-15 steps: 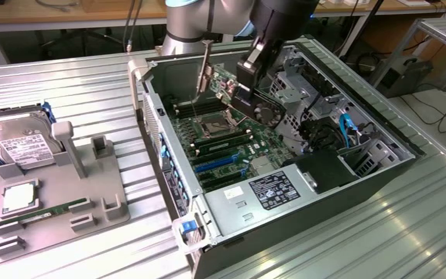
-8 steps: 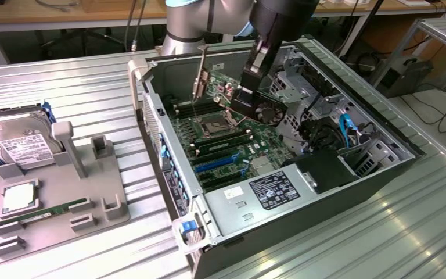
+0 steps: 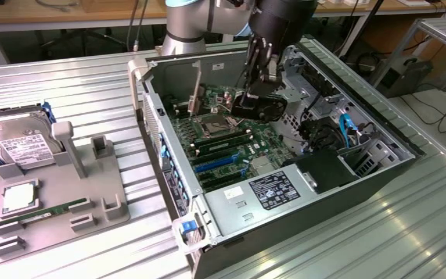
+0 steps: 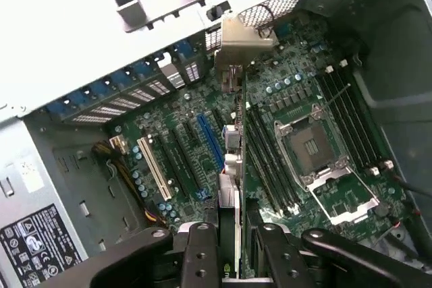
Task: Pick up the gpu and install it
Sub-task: 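Insert the gpu into the slot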
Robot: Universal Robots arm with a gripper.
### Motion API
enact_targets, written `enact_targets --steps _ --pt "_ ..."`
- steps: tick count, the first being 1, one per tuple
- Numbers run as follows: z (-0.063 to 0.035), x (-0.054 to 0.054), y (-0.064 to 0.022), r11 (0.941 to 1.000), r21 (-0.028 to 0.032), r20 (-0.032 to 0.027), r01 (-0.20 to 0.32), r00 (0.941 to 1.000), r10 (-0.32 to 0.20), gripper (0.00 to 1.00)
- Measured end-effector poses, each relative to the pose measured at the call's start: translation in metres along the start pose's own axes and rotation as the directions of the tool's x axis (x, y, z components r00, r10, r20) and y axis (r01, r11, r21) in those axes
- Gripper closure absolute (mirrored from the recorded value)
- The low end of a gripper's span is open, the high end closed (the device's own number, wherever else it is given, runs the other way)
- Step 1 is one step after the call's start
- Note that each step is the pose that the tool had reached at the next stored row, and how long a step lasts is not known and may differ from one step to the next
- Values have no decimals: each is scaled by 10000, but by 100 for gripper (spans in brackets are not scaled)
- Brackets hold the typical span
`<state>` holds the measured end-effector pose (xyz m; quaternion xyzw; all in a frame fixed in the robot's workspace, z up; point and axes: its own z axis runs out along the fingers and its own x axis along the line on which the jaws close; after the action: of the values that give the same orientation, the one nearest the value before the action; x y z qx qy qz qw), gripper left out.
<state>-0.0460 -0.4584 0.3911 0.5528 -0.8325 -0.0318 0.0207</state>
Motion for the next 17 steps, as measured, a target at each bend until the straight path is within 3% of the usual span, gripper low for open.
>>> enact_targets --steps 1,5,14,15,16,17 --pt "9 0 0 9977 4 -49 673 9977 -673 74" --pt "21 0 -1 9879 3 -113 1548 9879 -1548 74" --pt "46 0 -3 9453 5 -234 3262 9451 -3261 74" --pt "46 1 -3 9399 27 -236 3414 9397 -3412 74" --pt "49 0 -3 9353 107 -223 3537 9352 -3534 74" --pt "57 4 3 9344 164 -210 3558 9345 -3554 74"
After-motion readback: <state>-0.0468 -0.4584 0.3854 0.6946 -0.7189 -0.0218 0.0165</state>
